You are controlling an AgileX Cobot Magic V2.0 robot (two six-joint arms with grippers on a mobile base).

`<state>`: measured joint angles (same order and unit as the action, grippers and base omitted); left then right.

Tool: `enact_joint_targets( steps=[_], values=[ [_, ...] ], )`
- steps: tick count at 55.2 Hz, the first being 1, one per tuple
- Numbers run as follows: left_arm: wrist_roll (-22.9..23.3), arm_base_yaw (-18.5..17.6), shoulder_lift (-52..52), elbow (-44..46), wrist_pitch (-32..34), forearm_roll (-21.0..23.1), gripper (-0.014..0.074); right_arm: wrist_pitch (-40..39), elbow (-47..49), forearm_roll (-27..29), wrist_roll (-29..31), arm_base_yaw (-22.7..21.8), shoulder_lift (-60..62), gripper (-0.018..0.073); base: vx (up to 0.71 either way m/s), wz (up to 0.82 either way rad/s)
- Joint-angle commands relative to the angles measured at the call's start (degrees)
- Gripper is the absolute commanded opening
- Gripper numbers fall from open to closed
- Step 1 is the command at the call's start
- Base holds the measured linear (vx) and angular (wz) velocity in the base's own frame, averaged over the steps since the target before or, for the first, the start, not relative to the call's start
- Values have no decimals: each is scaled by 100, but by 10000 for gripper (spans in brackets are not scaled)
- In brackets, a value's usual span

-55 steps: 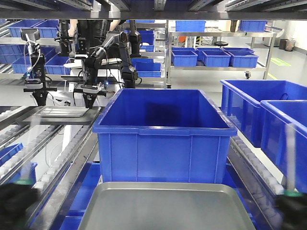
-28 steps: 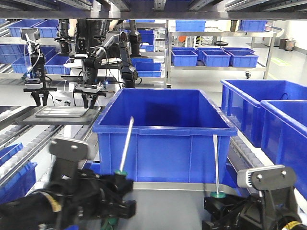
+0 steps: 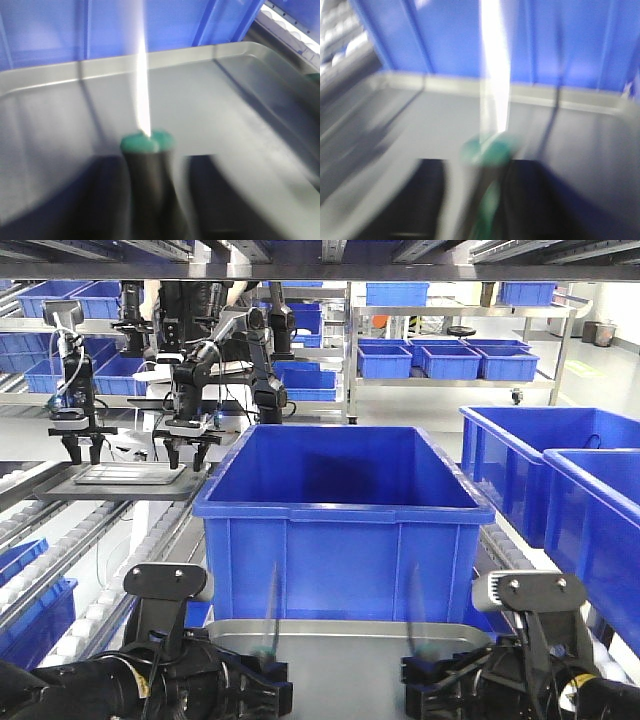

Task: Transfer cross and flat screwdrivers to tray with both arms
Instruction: 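Open both grippers to release the screwdrivers onto the tray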

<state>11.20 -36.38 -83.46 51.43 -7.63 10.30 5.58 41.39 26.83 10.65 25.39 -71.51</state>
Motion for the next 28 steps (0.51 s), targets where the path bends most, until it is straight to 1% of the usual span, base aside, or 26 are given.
enact_joint_targets(
  steps=[1, 4, 7, 12, 17, 23, 28],
  values=[
    [60, -29, 225, 220, 394, 55, 603, -334, 242, -24, 51, -34, 173, 539, 0, 0],
    [27, -29, 248, 220, 476, 50, 622, -343, 259, -74, 56, -34, 243, 552, 0, 0],
    [-44, -13, 333, 220, 611, 39, 622, -317, 259, -79, 56, -34, 382, 553, 0, 0],
    [-339, 39, 682, 220, 809, 32, 611, -254, 259, -84, 56, -34, 735, 553, 0, 0],
    [-740, 106, 1176, 220, 867, 32, 594, -307, 259, -115, 91, -34, 1208, 553, 0, 0],
    [-1120, 154, 1702, 220, 840, 32, 568, -518, 259, -263, 518, -34, 1638, 552, 0, 0],
    [-1152, 154, 1977, 220, 820, 37, 544, -558, 259, -257, 677, -34, 1852, 552, 0, 0]
  ],
)
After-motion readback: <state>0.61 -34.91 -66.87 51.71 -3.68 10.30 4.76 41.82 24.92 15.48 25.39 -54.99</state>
